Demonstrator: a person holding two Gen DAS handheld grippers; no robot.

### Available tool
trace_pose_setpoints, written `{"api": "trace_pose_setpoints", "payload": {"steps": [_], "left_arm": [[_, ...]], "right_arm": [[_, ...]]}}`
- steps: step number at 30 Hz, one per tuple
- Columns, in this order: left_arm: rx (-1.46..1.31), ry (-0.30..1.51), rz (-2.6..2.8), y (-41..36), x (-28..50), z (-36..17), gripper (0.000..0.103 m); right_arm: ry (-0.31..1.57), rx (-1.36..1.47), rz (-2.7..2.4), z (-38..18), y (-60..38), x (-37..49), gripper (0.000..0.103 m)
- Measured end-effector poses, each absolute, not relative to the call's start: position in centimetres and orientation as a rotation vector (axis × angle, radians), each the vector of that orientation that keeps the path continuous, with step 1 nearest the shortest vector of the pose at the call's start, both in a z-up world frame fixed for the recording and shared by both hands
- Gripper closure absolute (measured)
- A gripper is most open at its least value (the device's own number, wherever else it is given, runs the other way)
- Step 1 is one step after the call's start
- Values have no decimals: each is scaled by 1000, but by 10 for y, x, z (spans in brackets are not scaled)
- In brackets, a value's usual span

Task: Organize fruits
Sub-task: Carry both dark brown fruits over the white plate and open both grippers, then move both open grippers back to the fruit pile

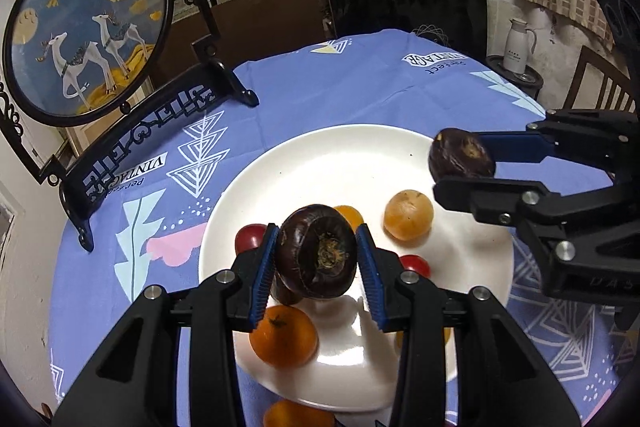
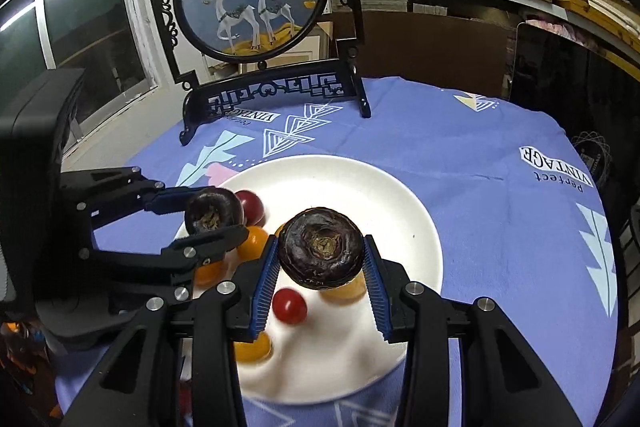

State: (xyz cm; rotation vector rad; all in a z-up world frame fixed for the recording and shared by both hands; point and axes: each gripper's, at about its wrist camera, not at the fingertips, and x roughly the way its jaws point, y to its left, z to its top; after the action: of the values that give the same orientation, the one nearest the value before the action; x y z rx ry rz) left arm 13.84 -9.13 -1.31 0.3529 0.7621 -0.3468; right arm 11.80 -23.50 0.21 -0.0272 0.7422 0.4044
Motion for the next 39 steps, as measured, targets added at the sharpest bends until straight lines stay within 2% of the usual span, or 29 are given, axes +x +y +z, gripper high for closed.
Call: {"api": "trace_pose_setpoints", "payload": {"steps": [17,18,19,20,21,24,26,31,39], "left_arm": [[374,746,-270,-92,153,-17,63],[372,744,-266,-92,153,-17,62],[367,737,-255,-90,152,-16,58],[359,733,-253,-88,151,-15,45],[356,727,-250,-87,149,-13,42],[365,683,-236,-83,138,-6,41],[347,674,-241,-79,131,-2,39],[331,646,-262,-72,103,7,35],[288,589,-274,-58,50,29,31]], "right_arm": [[761,-23,370,-3,-225,147,60],[758,-13,371,-3,-227,146,58],[754,-7,364,-2,-228,145,49],[736,5,347,1,-232,142,45],[725,16,346,3,-234,139,44],[658,68,351,15,-246,121,29],[575,89,310,25,-254,100,14],[385,40,258,51,-261,43,4],[220,27,311,84,-259,-48,4]]}}
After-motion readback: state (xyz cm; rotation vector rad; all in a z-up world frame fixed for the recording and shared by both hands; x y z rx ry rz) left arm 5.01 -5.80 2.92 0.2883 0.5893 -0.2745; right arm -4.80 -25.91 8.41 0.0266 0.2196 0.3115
